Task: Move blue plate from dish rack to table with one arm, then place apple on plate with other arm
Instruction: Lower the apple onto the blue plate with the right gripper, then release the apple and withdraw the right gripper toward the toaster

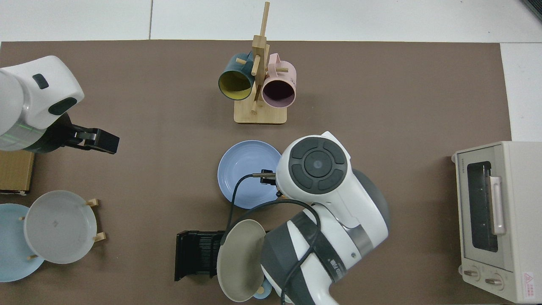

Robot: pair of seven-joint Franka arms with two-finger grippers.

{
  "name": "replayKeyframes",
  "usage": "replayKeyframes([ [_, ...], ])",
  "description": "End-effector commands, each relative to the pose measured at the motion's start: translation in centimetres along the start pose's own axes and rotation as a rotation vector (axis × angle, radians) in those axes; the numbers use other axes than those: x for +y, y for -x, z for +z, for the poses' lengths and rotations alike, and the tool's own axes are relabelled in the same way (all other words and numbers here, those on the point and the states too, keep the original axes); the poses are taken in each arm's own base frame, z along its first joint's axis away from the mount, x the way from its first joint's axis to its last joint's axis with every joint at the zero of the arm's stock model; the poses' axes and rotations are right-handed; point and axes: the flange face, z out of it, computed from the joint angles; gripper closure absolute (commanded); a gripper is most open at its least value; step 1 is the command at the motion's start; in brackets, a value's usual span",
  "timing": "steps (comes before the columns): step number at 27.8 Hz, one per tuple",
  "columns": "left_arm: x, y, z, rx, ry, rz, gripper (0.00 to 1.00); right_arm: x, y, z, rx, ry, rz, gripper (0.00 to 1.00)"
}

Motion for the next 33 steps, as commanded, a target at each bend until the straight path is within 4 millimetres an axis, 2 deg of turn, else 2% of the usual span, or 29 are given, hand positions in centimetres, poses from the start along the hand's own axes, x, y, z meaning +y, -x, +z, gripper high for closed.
replayKeyframes([
  [1,0.1,1.9,-2.4,0.008,-0.018,0.045,0.02,-3.8,-0.8,2.9,-0.011,-0.014,0.050,1.00],
  [4,0.2,2.6,-1.9,-0.003,0.003,0.038,0.02,-6.8,-0.4,4.6,-0.015,-0.010,0.062,1.00],
  [9,-1.4,2.6,-1.9,0.013,0.089,-0.004,0.01,-8.3,-1.4,6.5,-0.011,-0.016,0.092,1.00],
  [14,-1.8,2.6,-2.2,0.021,0.087,-0.004,0.00,-9.0,-2.0,8.7,-0.036,-0.065,0.121,1.00],
  [18,-1.6,2.7,-2.1,0.006,0.089,-0.014,0.00,-8.8,-2.6,10.9,-0.050,-0.058,0.126,1.00],
  [28,-1.8,2.8,-2.2,0.005,0.079,-0.019,0.00,-8.3,-2.6,13.6,-0.122,-0.093,0.147,1.00],
  [29,-1.8,2.8,-2.2,0.005,0.079,-0.019,0.00,-8.3,-2.4,13.7,-0.123,-0.089,0.144,0.91],
  [32,-1.8,2.8,-2.2,0.005,0.079,-0.019,0.00,-8.4,-1.8,14.0,-0.132,-0.081,0.130,0.06],
  [33,-1.8,2.8,-2.2,0.006,0.079,-0.019,0.00,-8.3,-1.8,13.9,-0.126,-0.073,0.121,0.00],
])
